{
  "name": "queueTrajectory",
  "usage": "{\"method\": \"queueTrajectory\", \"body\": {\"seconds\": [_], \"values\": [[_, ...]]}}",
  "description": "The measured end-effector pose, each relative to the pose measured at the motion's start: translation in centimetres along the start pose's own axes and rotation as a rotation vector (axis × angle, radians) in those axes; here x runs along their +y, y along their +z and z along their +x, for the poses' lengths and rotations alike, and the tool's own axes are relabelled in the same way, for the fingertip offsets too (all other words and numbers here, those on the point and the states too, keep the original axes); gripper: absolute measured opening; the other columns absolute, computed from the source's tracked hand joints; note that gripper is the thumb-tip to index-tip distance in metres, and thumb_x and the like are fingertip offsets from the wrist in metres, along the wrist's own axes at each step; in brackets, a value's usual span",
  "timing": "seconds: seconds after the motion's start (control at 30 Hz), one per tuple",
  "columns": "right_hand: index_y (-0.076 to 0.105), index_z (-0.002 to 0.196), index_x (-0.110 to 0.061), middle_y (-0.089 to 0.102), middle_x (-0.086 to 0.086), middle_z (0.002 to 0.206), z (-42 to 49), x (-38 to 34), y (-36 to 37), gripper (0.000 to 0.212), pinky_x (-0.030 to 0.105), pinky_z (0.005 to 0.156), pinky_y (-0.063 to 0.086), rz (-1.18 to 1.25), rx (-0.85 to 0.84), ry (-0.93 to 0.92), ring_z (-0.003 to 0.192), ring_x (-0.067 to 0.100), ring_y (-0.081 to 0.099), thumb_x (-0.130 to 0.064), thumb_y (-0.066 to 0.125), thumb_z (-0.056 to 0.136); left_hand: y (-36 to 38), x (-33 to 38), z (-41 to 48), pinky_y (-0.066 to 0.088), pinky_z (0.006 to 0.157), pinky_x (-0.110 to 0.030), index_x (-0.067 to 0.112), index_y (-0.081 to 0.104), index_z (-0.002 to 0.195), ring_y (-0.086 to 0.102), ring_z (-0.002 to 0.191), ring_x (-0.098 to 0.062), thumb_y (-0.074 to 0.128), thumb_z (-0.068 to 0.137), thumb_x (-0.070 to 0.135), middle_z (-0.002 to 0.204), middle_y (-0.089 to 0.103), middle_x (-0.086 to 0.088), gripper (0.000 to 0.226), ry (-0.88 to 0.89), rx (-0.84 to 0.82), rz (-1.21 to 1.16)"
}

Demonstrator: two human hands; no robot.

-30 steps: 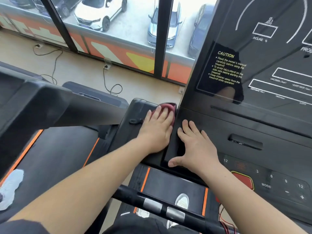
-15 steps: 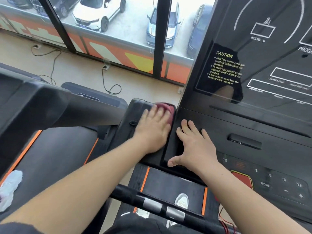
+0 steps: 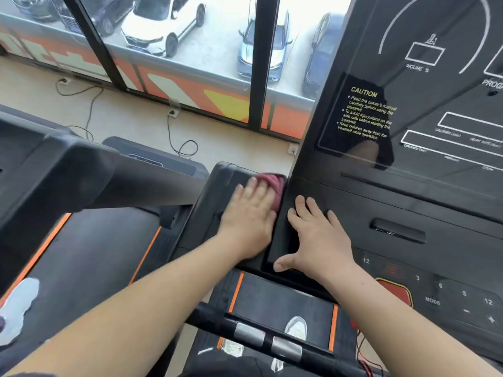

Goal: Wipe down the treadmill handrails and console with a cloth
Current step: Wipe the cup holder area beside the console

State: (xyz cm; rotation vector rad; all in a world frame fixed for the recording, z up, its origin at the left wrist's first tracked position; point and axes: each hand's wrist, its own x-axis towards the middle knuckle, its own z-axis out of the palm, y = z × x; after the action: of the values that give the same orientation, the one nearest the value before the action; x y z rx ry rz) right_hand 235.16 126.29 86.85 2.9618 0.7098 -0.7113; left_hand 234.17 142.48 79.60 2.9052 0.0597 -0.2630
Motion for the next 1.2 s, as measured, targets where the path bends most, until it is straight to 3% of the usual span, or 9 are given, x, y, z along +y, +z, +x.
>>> {"method": "queueTrajectory", "body": {"seconds": [0.13,0.23,0.37,0.6,0.7,0.83,0.97,1.07,1.2], "values": [[0.012,0.162,-0.027,-0.013,-0.006,0.170,0.0,0.0,0.0,0.127,0.048,0.127,0.003,-0.007,0.000,-0.004,0.155,0.013,-0.017,-0.078,0.073,0.063,-0.8,-2.8,-0.3,-0.004,0.129,-0.044,0.020,0.001,0.165,-0.011,0.158,-0.017,0.018,0.108,0.043,0.172,-0.004,0.003,0.063,0.203,-0.055,0.101],[0.013,0.161,-0.028,-0.013,-0.007,0.170,0.0,0.0,0.0,0.126,0.049,0.127,0.003,-0.011,0.000,0.000,0.155,0.013,-0.017,-0.079,0.073,0.063,-2.5,-6.1,1.9,-0.003,0.129,-0.044,0.017,0.005,0.165,-0.004,0.159,-0.019,0.014,0.108,0.043,0.173,0.003,-0.001,0.064,0.069,-0.022,0.208],[0.012,0.161,-0.027,-0.013,-0.006,0.170,0.0,-0.1,-0.1,0.126,0.049,0.127,0.004,-0.020,-0.005,-0.001,0.156,0.014,-0.017,-0.079,0.072,0.064,-1.9,-2.9,3.3,-0.001,0.129,-0.047,0.010,0.007,0.164,-0.004,0.159,-0.028,0.016,0.106,0.043,0.172,0.003,-0.011,0.067,-0.078,-0.026,0.098],[0.011,0.162,-0.027,-0.014,-0.007,0.170,-0.2,-0.1,-0.1,0.126,0.049,0.127,0.003,-0.017,-0.006,-0.001,0.155,0.013,-0.017,-0.079,0.072,0.064,-0.7,-3.2,-0.2,-0.007,0.128,-0.039,0.017,-0.005,0.164,-0.019,0.156,-0.015,0.017,0.109,0.042,0.171,-0.013,0.001,0.064,0.260,-0.059,0.080],[0.011,0.162,-0.027,-0.014,-0.007,0.170,-0.2,-0.2,-0.2,0.126,0.049,0.127,0.003,-0.019,-0.014,-0.001,0.156,0.013,-0.017,-0.078,0.073,0.064,-2.0,-6.0,1.5,-0.003,0.129,-0.042,0.012,0.002,0.164,-0.006,0.159,-0.021,0.018,0.108,0.039,0.173,-0.001,-0.006,0.064,0.161,-0.039,0.204],[0.012,0.161,-0.027,-0.013,-0.007,0.170,-0.1,-0.2,-0.1,0.126,0.049,0.127,0.004,-0.018,-0.009,0.005,0.156,0.014,-0.016,-0.078,0.073,0.064,-3.2,-4.9,3.6,0.002,0.129,-0.045,0.010,0.011,0.163,0.000,0.159,-0.025,0.021,0.106,0.040,0.172,0.008,-0.010,0.066,-0.091,-0.023,0.069],[0.014,0.162,-0.027,-0.011,-0.006,0.171,0.0,-0.2,0.0,0.127,0.049,0.127,0.005,-0.025,0.006,0.006,0.156,0.014,-0.014,-0.078,0.074,0.062,-0.4,-0.1,-0.5,0.002,0.129,-0.046,0.016,0.003,0.165,-0.008,0.159,-0.024,0.024,0.106,0.043,0.173,-0.001,-0.004,0.068,0.065,-0.036,0.018],[0.015,0.161,-0.027,-0.010,-0.006,0.171,-0.1,-0.3,-0.1,0.127,0.050,0.127,0.005,-0.033,0.011,0.004,0.156,0.014,-0.013,-0.079,0.074,0.061,-0.7,-2.0,-1.1,-0.002,0.129,-0.042,0.021,0.000,0.165,-0.011,0.158,-0.016,0.021,0.109,0.041,0.171,-0.006,0.005,0.063,0.216,-0.067,0.019],[0.017,0.161,-0.026,-0.008,-0.005,0.171,-0.2,-0.7,-0.3,0.125,0.051,0.126,0.006,-0.054,0.001,0.011,0.157,0.015,-0.012,-0.078,0.074,0.062,-3.1,-5.7,3.1,0.002,0.128,-0.045,0.015,0.010,0.164,0.002,0.159,-0.020,0.019,0.108,0.039,0.173,0.007,-0.002,0.061,0.016,-0.033,0.163]]}}
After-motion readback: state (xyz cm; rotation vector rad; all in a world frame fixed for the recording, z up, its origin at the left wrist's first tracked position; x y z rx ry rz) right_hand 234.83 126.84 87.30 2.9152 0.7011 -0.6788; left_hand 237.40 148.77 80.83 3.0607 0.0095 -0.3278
